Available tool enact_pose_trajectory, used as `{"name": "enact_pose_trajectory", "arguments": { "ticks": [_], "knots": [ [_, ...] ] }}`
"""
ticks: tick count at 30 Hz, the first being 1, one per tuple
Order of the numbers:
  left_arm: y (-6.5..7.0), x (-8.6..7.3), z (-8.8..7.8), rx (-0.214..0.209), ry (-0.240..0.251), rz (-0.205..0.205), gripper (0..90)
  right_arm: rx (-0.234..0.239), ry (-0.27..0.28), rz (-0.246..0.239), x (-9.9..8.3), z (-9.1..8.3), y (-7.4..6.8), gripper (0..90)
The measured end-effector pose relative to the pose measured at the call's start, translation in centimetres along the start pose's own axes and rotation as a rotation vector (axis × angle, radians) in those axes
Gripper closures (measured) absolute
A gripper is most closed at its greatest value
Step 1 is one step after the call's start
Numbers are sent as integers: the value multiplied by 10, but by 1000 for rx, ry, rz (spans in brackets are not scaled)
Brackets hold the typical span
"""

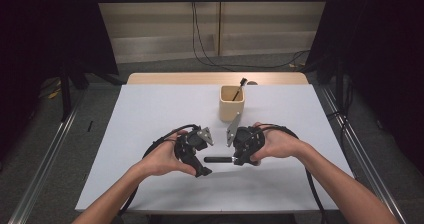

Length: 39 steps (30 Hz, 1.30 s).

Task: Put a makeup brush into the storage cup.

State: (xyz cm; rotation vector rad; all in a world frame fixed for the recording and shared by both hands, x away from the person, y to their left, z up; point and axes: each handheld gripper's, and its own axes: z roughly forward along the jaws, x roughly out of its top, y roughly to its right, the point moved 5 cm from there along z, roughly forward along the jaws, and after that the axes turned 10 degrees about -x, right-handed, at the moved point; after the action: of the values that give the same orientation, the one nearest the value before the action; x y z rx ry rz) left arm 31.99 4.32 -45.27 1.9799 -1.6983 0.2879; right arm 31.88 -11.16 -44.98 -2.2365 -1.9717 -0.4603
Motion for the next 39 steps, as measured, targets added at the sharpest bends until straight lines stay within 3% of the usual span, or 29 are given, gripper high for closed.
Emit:
{"name": "enact_pose_trajectory", "arguments": {
  "ticks": [6, 9, 15, 18, 20, 36, 39],
  "knots": [
    [1, 2, 5, -21, -20, 9, 327, 5, 5, -1, 3, 2, -2, 718],
    [1, 4, 6, -29, -10, 25, 365, -1, 16, -6, 2, 2, 0, 718],
    [-2, 8, 5, -34, -2, 17, 501, -3, 4, 6, 2, -1, -1, 718],
    [-2, 10, 4, -24, 5, 37, 542, -10, 7, 6, 1, -1, -1, 719],
    [-2, 11, 4, -26, 6, 36, 558, -19, 26, -7, 3, 0, 1, 718],
    [-2, 13, 10, -34, 19, 60, 702, -31, 20, -10, 3, 1, 1, 719],
    [0, 12, 11, -45, -6, 87, 718, -29, 15, -17, 3, 2, 0, 718]
  ]
}}
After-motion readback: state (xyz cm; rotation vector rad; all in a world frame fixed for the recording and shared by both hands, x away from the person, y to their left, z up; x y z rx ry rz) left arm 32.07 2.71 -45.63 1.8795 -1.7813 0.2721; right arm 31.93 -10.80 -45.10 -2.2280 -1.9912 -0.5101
